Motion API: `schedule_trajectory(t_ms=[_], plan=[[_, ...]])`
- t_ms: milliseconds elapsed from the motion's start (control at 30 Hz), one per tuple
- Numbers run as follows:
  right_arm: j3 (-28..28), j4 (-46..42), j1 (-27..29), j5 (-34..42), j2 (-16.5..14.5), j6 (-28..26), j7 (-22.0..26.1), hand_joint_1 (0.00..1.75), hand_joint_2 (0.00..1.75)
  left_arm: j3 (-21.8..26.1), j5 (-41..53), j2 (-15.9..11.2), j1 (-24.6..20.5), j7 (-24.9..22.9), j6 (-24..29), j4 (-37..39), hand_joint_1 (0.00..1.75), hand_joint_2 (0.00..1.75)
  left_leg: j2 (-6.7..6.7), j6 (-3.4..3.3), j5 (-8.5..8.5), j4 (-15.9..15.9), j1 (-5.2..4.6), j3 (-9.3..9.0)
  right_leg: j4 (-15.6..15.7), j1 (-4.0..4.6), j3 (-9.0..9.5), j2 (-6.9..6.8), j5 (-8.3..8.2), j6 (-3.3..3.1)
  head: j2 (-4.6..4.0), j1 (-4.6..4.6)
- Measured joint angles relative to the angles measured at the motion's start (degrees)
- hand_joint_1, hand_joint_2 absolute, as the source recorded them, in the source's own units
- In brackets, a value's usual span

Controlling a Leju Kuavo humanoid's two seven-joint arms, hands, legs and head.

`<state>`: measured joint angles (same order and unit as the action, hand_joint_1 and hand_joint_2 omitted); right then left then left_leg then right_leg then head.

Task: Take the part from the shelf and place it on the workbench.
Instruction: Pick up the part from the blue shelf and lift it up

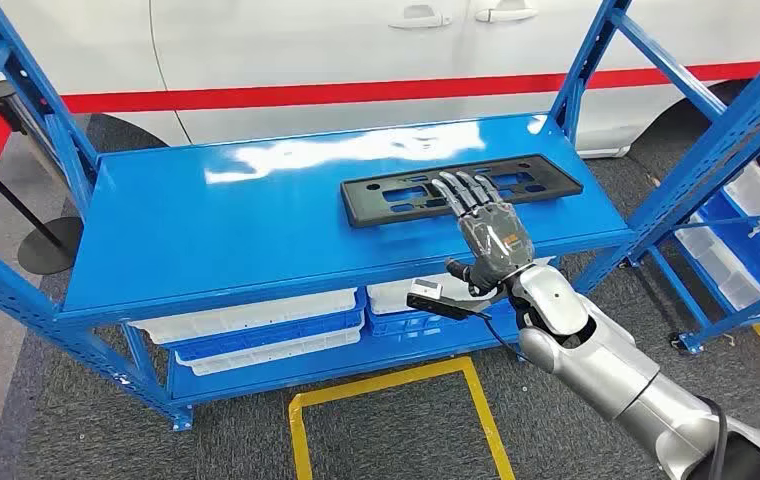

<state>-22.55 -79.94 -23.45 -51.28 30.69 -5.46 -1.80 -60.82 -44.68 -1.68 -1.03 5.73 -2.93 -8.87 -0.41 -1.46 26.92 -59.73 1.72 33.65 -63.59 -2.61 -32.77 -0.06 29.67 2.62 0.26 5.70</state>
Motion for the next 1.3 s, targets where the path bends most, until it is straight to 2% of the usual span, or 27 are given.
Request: schedule_trajectory(t_ms=[67,133,167,200,233,267,300,333,367,433,500,533,633,667,700,767,800,833,867,933,1000,1067,1133,1167,1200,1233,1300], plan=[[0.43,0.52,0.04,0.2,0.0,0.0,-0.02,0.0,1.75,-0.01,-0.04,0.0,-0.05,0.01,0.0,0.0,0.0,0.0,-0.03,-0.29,0.23,0.04,-0.19,-0.22,-4.22,0.22,-2.66,0.0,1.53,0.03,0.0,0.01],[1.19,1.68,0.25,0.65,0.0,0.0,-0.03,0.0,1.75,-0.02,-0.11,0.0,-0.11,0.02,0.0,0.01,0.0,0.0,-0.11,-0.74,0.82,0.07,-0.66,-0.79,-10.6,0.69,-7.33,0.0,3.4,-0.23,0.0,0.01],[1.52,2.35,0.36,0.85,0.0,0.0,-0.02,0.0,1.75,-0.02,-0.15,-0.01,-0.12,0.03,0.0,0.01,0.0,0.0,-0.15,-0.89,1.19,0.08,-0.94,-1.22,-11.54,0.97,-8.7,0.01,3.05,-0.59,0.0,0.02],[1.86,3.03,0.43,0.99,0.01,0.0,-0.02,0.0,1.75,-0.03,-0.17,-0.01,-0.1,0.05,0.0,0.02,0.0,0.0,-0.21,-0.99,1.6,0.1,-1.24,-1.76,-10.49,1.34,-9.07,0.02,1.57,-1.15,0.0,0.01],[2.24,3.71,0.44,1.09,0.02,0.0,0.0,0.0,1.75,-0.04,-0.19,-0.01,-0.08,0.08,0.0,0.02,0.0,0.0,-0.24,-1.05,2.03,0.13,-1.53,-2.38,-7.54,1.81,-8.48,0.04,-0.88,-1.93,0.0,0.01],[2.7,4.45,0.38,1.23,0.06,-0.01,0.04,0.0,1.75,-0.05,-0.21,0.05,-0.02,0.13,0.0,0.01,0.0,0.0,-0.26,-1.12,2.46,0.24,-1.72,-2.89,-3.85,2.41,-7.46,0.02,-3.51,-2.98,0.0,0.01],[3.17,5.23,0.31,1.41,0.1,-0.01,0.12,0.0,1.75,-0.08,-0.22,0.16,-0.01,0.2,0.01,0.01,0.0,0.0,-0.29,-1.1,2.8,0.4,-1.88,-3.37,-0.73,2.96,-6.57,-0.04,-5.21,-3.97,0.0,-0.11],[3.62,5.99,0.22,1.64,0.17,-0.04,0.25,0.0,1.75,-0.09,-0.24,0.26,-0.04,0.25,0.01,0.01,0.0,0.0,-0.31,-0.99,3.05,0.62,-1.88,-3.65,1.88,3.44,-5.69,-0.08,-6.22,-4.8,-0.01,-0.17],[4.02,6.72,0.13,1.84,0.25,-0.09,0.37,0.0,1.75,-0.11,-0.26,0.35,-0.07,0.29,0.03,0.02,0.0,0.0,-0.3,-0.79,3.07,0.83,-1.8,-3.94,3.34,3.81,-5.21,-0.15,-6.46,-5.39,-0.01,-0.22],[4.58,8.01,-0.04,2.1,0.36,-0.24,0.57,0.0,1.75,-0.13,-0.31,0.37,-0.17,0.3,0.05,0.02,0.0,0.0,-0.12,-0.16,2.81,1.23,-1.74,-4.67,5.32,3.92,-3.82,-0.2,-6.43,-5.86,-0.01,-0.2],[4.93,9.27,-0.21,2.2,0.35,-0.4,0.69,0.0,1.75,-0.14,-0.35,0.32,-0.19,0.28,0.09,0.02,0.0,0.0,0.04,0.34,2.97,-0.11,-1.79,-4.71,6.94,3.48,-1.92,-0.26,-6.54,-5.86,-0.01,-0.21],[5.03,9.94,-0.32,2.27,0.32,-0.46,0.74,0.0,1.75,-0.14,-0.37,0.29,-0.23,0.27,0.1,0.02,0.0,0.0,0.06,0.59,3.59,-2.22,-1.76,-3.64,7.56,3.14,-1.08,-0.25,-6.51,-5.76,-0.01,-0.25],[5.18,12.16,-0.56,2.6,0.09,-0.55,0.94,0.0,1.75,-0.14,-0.39,0.25,-0.36,0.26,0.18,0.02,0.0,0.0,0.07,1.44,6.96,-11.17,-1.24,2.75,7.85,2.78,0.1,-0.25,-5.62,-5.26,-0.02,-0.28],[5.22,12.98,-0.56,2.72,-0.02,-0.57,1.03,0.0,1.75,-0.14,-0.39,0.22,-0.37,0.26,0.23,0.02,0.0,0.0,0.08,1.75,7.34,-12.37,-1.07,4.25,7.72,2.64,0.44,-0.24,-5.18,-4.99,-0.02,-0.28],[5.3,13.81,-0.56,2.84,-0.12,-0.62,1.13,0.0,1.75,-0.14,-0.39,0.19,-0.33,0.27,0.3,0.03,0.0,0.0,0.09,2.04,6.49,-11.79,-0.92,4.86,7.5,2.47,0.82,-0.22,-4.7,-4.72,-0.02,-0.29],[5.65,15.39,-0.56,2.95,-0.25,-0.79,1.34,0.0,1.75,-0.14,-0.39,0.1,-0.13,0.51,0.45,0.04,0.0,0.0,0.13,2.66,1.41,-6.01,-0.58,3.79,6.69,2.06,1.49,-0.14,-3.49,-3.97,-0.02,-0.29],[5.86,16.1,-0.58,2.98,-0.27,-0.9,1.46,0.0,1.75,-0.15,-0.39,0.06,0.02,0.7,0.49,0.04,0.0,0.0,0.13,2.78,-0.35,-3.07,-0.56,3.17,6.12,1.92,1.66,-0.08,-2.91,-3.55,-0.02,-0.32],[6.02,16.72,-0.59,2.98,-0.29,-1.0,1.58,0.0,1.75,-0.15,-0.39,0.03,0.07,0.91,0.5,0.04,0.0,0.0,0.18,2.51,-1.3,-1.08,-0.58,2.7,5.6,1.89,1.55,-0.02,-2.39,-3.1,-0.02,-0.34],[6.13,17.23,-0.57,2.99,-0.3,-1.08,1.67,0.0,1.75,-0.15,-0.4,0.0,0.1,1.05,0.5,0.04,0.0,0.0,0.17,1.98,-1.58,-0.31,-0.68,2.63,5.15,1.95,1.35,-0.03,-1.96,-2.67,-0.02,-0.35],[6.27,17.99,-0.58,2.95,-0.32,-1.14,1.75,0.0,1.75,-0.14,-0.51,-0.01,0.04,1.15,0.54,0.04,0.0,0.0,0.18,0.63,-1.51,-0.47,-0.88,2.64,4.8,2.03,1.19,-0.07,-1.48,-2.03,-0.02,-0.37],[6.6,18.61,-0.63,2.54,-0.3,-1.1,1.77,0.0,1.75,-0.14,-0.71,-0.04,0.05,1.1,0.72,0.05,0.0,0.0,0.17,-0.09,-1.85,-0.13,-0.81,2.25,3.8,1.82,1.02,-0.11,-0.54,-1.53,-0.02,-0.35],[6.91,19.4,-0.7,1.4,-0.28,-0.74,1.76,0.0,1.75,-0.14,-0.94,-0.06,-0.05,1.15,0.96,0.05,0.0,0.0,0.18,-0.58,-1.77,0.25,-0.69,1.78,-0.99,1.65,-1.39,-0.08,1.84,-1.04,-0.02,-0.32],[6.95,20.54,-0.41,-0.26,-0.28,0.73,1.91,0.0,1.75,-0.1,-1.31,-0.07,-0.16,1.5,1.18,0.05,0.0,0.0,0.12,-0.93,-1.49,0.33,-0.71,1.52,-8.31,1.64,-5.69,-0.06,4.19,-0.71,-0.02,-0.32],[6.89,21.18,-0.13,-1.09,-0.26,1.86,2.12,0.0,1.75,-0.07,-1.47,-0.07,-0.19,1.73,1.27,0.04,0.0,0.0,0.05,-1.01,-1.32,0.32,-0.72,1.36,-10.52,1.63,-7.31,-0.06,4.27,-0.65,-0.02,-0.32],[6.79,21.79,0.11,-1.86,-0.21,3.01,2.39,0.0,1.75,-0.03,-1.6,-0.07,-0.21,1.9,1.36,0.05,0.0,0.0,-0.02,-1.04,-1.13,0.32,-0.73,1.13,-10.71,1.63,-7.99,-0.06,3.25,-0.7,-0.02,-0.32],[6.67,22.27,0.19,-2.49,-0.09,3.95,2.67,0.0,1.75,-0.01,-1.67,-0.08,-0.2,2.02,1.44,0.05,0.0,0.0,-0.08,-1.01,-0.93,0.32,-0.74,0.85,-8.78,1.64,-7.57,-0.06,1.29,-0.84,-0.02,-0.32],[6.46,22.96,-0.09,-3.28,0.32,4.97,2.96,0.0,1.75,0.02,-1.77,-0.11,-0.19,2.08,1.53,0.07,0.0,0.0,-0.11,-0.79,-0.54,0.35,-0.79,0.26,-1.35,1.8,-4.66,-0.04,-3.08,-1.32,-0.02,-0.33]])
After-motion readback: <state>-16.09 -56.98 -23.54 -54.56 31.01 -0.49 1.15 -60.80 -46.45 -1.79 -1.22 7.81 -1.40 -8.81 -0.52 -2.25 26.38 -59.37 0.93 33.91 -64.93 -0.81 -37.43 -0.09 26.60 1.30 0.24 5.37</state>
